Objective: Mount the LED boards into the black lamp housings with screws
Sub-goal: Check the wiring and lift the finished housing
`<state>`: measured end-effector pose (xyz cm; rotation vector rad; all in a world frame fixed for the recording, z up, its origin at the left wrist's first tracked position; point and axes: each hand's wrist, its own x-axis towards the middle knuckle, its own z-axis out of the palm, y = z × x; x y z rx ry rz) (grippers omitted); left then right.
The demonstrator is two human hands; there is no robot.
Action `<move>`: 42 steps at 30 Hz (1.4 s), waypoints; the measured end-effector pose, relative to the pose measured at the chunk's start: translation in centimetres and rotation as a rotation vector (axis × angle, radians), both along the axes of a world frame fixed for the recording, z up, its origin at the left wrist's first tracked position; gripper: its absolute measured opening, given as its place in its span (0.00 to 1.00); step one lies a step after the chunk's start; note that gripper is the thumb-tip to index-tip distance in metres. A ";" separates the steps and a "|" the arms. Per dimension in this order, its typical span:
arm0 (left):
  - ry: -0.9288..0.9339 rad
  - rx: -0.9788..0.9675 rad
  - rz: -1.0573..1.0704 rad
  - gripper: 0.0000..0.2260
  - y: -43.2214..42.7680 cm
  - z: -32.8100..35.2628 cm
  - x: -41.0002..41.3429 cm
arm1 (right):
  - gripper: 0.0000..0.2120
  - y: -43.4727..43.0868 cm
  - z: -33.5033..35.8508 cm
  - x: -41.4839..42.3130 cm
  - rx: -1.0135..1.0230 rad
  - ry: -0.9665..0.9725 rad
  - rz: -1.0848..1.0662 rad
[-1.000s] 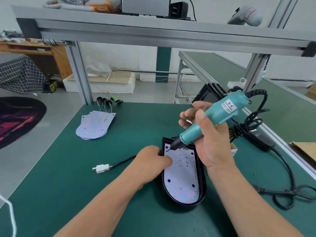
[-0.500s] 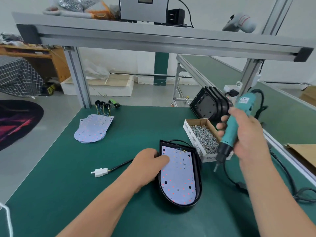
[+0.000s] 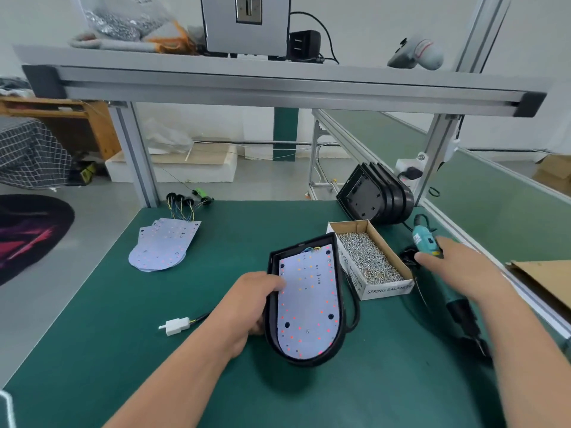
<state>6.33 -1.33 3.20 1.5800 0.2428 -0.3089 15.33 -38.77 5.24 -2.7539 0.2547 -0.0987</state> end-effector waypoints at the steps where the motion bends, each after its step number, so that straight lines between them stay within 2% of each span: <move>1: 0.012 -0.032 0.003 0.06 0.1 0.0 0.0 | 0.18 0.0 -0.2 0.1 -0.010 0.013 0.002; 7: 0.083 -0.291 0.089 0.11 0.5 -0.3 0.3 | 0.22 -0.6 -0.9 -0.5 0.064 -0.081 -0.031; 10: 0.108 -0.456 0.036 0.16 -0.1 0.2 -0.2 | 0.19 -0.2 -0.4 -1.1 0.041 -0.228 -0.041; 12: 0.124 -0.499 0.046 0.13 -0.4 0.5 -0.5 | 0.15 1.0 0.0 -1.5 0.054 -0.372 -0.009; 14: 0.129 -0.519 0.038 0.14 -0.6 0.3 -0.5 | 0.15 3.6 0.5 -2.4 0.158 -0.471 0.125; 17: 0.108 -0.518 0.011 0.16 -1.0 0.1 -0.6 | 0.18 9.0 0.5 -4.5 0.274 -0.525 0.516; 20: 0.073 -0.493 -0.022 0.15 -1.2 -0.4 -0.9 | 0.26 13.0 -1.0 -4.9 0.138 -0.439 0.754; 22: 0.036 -0.456 -0.045 0.14 -1.3 -0.6 -1.0 | 0.23 14.5 -1.2 -4.8 0.057 -0.385 0.839; 23: 0.006 -0.426 -0.061 0.13 -1.4 -0.4 -1.1 | 0.19 15.0 -1.1 -5.1 0.068 -0.359 0.841; 25: -0.060 -0.341 -0.117 0.21 -1.4 -0.1 -1.3 | 0.15 15.4 -0.1 -6.0 0.173 -0.367 0.799; 27: -0.115 -0.263 -0.186 0.26 -1.5 0.0 -1.5 | 0.05 15.3 1.3 -6.9 0.328 -0.241 0.726; 28: -0.153 -0.245 -0.209 0.26 -1.5 -0.2 -1.5 | 0.05 15.1 1.8 -6.9 0.403 -0.200 0.688; 30: -0.236 -0.259 -0.243 0.22 -1.4 -0.3 -1.6 | 0.08 14.4 2.0 -6.5 0.719 -0.092 0.556; 32: -0.329 -0.274 -0.244 0.21 -1.3 -0.1 -1.8 | 0.05 14.5 1.8 -5.9 0.959 -0.165 0.450; 35: -0.464 -0.233 -0.158 0.20 -1.2 0.8 -1.9 | 0.15 14.2 0.7 -5.0 0.871 -0.382 0.404; 38: -0.618 -0.082 -0.061 0.13 -1.0 1.3 -1.9 | 0.05 13.8 0.6 -4.5 0.860 -0.434 0.347; 40: -0.702 0.031 -0.034 0.04 -1.2 1.7 -2.0 | 0.04 13.4 0.8 -4.4 0.885 -0.422 0.364; 42: -0.771 0.123 -0.026 0.02 -1.5 1.8 -2.1 | 0.04 13.0 1.0 -4.6 0.957 -0.401 0.432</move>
